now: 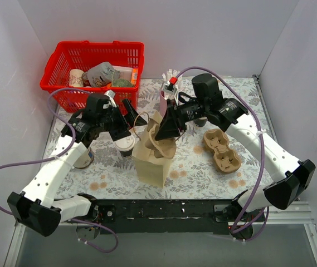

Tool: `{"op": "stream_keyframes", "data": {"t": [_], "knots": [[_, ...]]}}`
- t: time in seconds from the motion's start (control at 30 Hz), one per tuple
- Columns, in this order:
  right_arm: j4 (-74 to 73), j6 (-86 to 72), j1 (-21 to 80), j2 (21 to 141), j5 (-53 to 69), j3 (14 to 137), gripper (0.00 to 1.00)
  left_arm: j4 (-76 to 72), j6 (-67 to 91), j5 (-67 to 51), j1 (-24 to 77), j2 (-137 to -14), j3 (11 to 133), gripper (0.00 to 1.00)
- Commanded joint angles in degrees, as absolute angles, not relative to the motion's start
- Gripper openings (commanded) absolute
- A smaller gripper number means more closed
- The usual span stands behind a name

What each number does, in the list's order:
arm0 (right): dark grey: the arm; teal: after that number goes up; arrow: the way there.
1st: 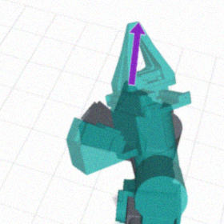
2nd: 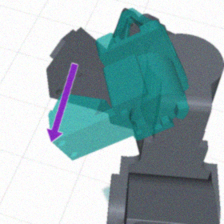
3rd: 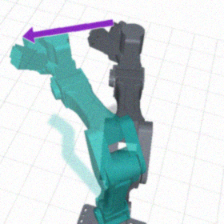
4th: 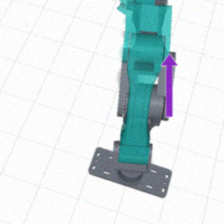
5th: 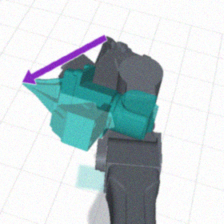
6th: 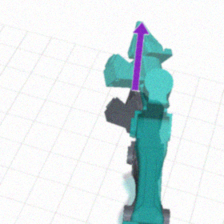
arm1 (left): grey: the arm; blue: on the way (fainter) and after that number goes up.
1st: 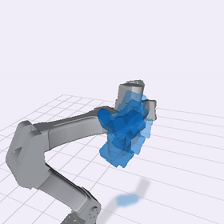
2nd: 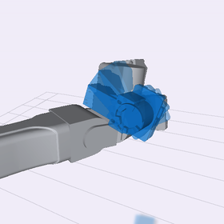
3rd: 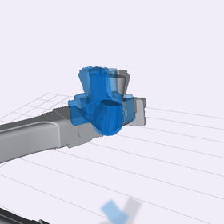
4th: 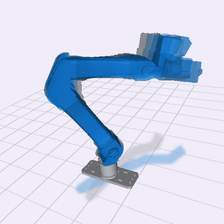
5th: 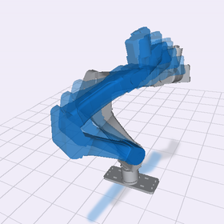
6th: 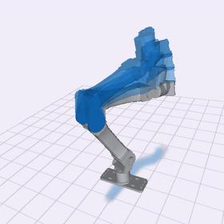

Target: Pack the takeout coffee

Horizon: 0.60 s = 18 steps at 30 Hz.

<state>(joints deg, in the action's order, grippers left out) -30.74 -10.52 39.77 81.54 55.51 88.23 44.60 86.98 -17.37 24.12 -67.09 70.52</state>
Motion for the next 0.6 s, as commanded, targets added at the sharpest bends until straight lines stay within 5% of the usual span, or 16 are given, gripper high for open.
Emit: {"op": "stream_keyframes", "data": {"t": [0.0, 0.57], "knots": [[-29.70, -9.05, 39.81, 81.48, 56.60, 90.61, 0.45, 46.48, 86.66, -11.70, 23.91, -63.54, 72.51, 0.98], [-27.43, -11.34, 40.43, 80.24, 59.85, 91.75, 0.45, 43.24, 84.81, -8.08, 23.91, -59.68, 68.29, 0.98]]}}
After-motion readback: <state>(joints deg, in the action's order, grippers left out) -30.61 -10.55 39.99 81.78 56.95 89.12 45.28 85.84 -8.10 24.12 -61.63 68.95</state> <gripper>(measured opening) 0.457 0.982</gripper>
